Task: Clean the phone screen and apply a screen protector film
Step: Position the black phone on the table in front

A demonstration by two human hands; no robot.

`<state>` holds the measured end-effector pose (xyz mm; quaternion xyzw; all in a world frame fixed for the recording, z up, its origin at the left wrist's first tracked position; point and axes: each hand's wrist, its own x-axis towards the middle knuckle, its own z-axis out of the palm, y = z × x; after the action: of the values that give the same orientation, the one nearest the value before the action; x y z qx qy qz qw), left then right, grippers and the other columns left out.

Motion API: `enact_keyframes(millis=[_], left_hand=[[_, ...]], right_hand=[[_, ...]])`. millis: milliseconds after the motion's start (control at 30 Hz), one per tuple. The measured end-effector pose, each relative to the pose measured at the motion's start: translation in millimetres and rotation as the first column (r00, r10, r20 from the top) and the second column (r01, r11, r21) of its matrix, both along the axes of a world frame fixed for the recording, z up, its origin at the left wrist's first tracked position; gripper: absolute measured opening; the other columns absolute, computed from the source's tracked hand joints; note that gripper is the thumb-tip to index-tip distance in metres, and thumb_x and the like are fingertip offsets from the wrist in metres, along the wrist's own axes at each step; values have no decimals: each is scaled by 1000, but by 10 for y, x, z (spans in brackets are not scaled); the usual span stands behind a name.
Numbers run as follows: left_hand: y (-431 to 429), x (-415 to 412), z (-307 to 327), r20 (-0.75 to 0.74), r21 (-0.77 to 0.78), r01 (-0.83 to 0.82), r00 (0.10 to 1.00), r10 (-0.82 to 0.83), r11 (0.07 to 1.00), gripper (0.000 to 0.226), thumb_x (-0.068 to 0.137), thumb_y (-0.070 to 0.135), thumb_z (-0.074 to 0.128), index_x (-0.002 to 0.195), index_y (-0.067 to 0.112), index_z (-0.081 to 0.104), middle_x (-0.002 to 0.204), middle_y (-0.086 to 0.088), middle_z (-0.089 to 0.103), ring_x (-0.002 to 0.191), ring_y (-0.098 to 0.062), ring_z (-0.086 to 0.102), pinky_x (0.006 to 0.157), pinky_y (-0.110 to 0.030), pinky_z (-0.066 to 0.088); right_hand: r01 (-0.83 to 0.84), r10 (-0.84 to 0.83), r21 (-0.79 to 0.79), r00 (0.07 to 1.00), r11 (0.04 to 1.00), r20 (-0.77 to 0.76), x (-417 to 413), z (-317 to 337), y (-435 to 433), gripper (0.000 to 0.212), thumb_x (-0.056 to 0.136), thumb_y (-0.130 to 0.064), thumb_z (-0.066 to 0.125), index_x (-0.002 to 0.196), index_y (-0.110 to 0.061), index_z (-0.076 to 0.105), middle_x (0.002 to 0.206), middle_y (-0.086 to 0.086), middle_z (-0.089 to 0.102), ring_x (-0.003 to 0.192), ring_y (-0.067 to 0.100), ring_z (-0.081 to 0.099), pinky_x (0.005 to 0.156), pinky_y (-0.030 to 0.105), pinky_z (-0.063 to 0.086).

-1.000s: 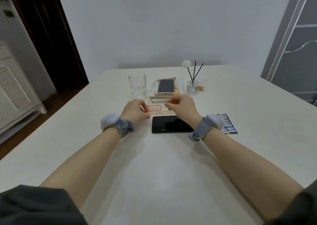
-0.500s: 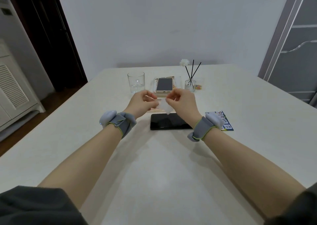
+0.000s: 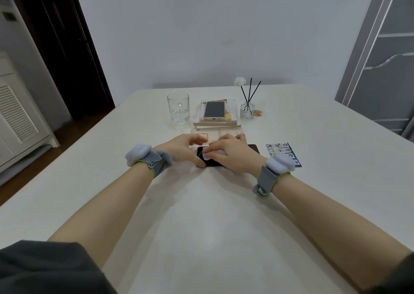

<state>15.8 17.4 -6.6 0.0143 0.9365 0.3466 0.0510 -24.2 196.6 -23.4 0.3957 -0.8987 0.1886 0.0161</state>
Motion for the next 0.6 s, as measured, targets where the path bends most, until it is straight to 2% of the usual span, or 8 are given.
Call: enact_keyframes(millis=[100,167,233,300,400,500,600], left_hand=[[-14,-18,-23,18,0,-19,1000,19,1000,79,68,12,83,137,23,44,130,3,55,118,-7,42,94,-20,30],[-19,-26,-34,18,13,-34,999,33,999,82,67,13,83,137,25,43,127,4,55,120,-7,43,93,-19,30],[-18,-31,-37,15,17,-49,999,48,999,83,66,14,84,137,26,43,125,6,55,121,-7,45,93,-19,31],[-15,-35,-43,18,19,-56,998,56,998,84,66,14,84,137,27,42,124,6,55,121,-8,46,93,-19,32],[-11,-33,-37,31,22,-60,998,59,998,86,66,13,84,139,24,40,127,3,55,124,-10,47,95,-19,33],[-4,-24,-33,34,20,-64,997,63,998,88,67,13,83,142,24,38,122,5,54,119,-10,47,94,-19,31],[-13,-18,-40,29,16,-67,997,67,998,89,67,12,83,142,25,36,121,4,54,114,-10,47,93,-19,31]], right_hand=[[-18,27,169,998,986,-54,49,-48,40,35,100,-38,26,121,-39,55,131,-13,55,133,17,35,99,46,17],[-46,58,231,997,972,-42,107,-90,44,39,102,-39,19,132,-33,43,143,-12,43,140,18,28,104,53,15],[-65,69,269,998,961,-6,175,-142,47,49,102,-42,14,149,-30,20,158,-14,20,148,14,11,111,58,3],[-79,77,279,997,957,20,206,-173,68,52,102,-43,12,153,-33,6,161,-17,8,150,11,-1,113,57,-8],[-53,46,267,998,962,33,186,-140,55,51,102,-38,10,153,-34,3,161,-18,7,150,10,-6,114,56,-13],[-7,5,270,1000,963,11,178,-106,-71,52,101,-30,11,153,-27,8,162,-13,6,150,11,-6,115,58,-13],[-59,60,244,998,968,1,213,-104,-130,53,99,-26,13,153,-25,12,162,-9,12,150,11,-4,113,59,-14]])
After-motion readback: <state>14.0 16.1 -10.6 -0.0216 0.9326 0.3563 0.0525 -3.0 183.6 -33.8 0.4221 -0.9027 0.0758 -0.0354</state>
